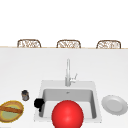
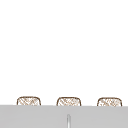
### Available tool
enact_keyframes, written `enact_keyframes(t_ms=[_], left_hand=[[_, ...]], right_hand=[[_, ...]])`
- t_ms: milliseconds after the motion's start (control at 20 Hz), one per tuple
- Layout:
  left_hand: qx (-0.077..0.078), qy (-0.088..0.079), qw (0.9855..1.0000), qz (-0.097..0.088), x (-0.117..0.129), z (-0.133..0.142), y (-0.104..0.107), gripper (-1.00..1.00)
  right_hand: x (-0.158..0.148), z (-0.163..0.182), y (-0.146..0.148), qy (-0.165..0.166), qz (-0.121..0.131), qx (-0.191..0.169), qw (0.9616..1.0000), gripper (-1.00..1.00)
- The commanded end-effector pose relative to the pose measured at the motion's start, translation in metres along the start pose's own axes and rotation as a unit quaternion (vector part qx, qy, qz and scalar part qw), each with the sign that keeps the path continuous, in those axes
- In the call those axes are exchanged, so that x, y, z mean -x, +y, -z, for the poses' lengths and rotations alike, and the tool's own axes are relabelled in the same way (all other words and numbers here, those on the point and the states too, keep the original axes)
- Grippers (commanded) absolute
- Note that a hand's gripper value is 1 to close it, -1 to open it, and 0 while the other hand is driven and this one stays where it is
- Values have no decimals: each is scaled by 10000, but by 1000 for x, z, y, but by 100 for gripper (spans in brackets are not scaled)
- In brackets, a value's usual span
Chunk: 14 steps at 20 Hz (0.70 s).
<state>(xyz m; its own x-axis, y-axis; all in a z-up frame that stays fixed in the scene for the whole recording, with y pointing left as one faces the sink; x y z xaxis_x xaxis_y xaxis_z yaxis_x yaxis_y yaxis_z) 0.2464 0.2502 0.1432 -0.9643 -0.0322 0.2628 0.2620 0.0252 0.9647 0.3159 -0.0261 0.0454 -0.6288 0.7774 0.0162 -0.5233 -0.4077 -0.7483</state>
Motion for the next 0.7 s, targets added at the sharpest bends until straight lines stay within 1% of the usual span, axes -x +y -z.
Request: enact_keyframes(t_ms=[0,100,150,300,400,450,500,550,600,650], left_hand=[[0,0,10000,0,0,0,0,0],[0,0,10000,0,0,0,0,0],[0,0,10000,0,0,0,0,0],[0,0,10000,0,0,0,0,0],[0,0,10000,0,0,0,0,0],[0,0,10000,0,0,0,0,0],[0,0,10000,0,0,0,0,0],[0,0,10000,0,0,0,0,0],[0,0,10000,0,0,0,0,0],[0,0,10000,0,0,0,0,0]], right_hand=[[8,-6,5,-277,-244,-158,9992,-100],[10,-5,6,-348,-320,-301,9984,-100],[11,2,10,-459,-304,-458,9974,-100],[18,11,18,-576,-316,-651,9957,-100],[22,16,21,-678,-344,-730,9944,-100],[25,14,18,-728,-373,-685,9943,-100],[31,12,15,-723,-347,-659,9946,-100],[36,15,14,-738,-234,-753,9942,-100],[39,16,13,-792,-222,-832,9931,-100],[37,21,11,-872,-210,-992,9910,-100]])
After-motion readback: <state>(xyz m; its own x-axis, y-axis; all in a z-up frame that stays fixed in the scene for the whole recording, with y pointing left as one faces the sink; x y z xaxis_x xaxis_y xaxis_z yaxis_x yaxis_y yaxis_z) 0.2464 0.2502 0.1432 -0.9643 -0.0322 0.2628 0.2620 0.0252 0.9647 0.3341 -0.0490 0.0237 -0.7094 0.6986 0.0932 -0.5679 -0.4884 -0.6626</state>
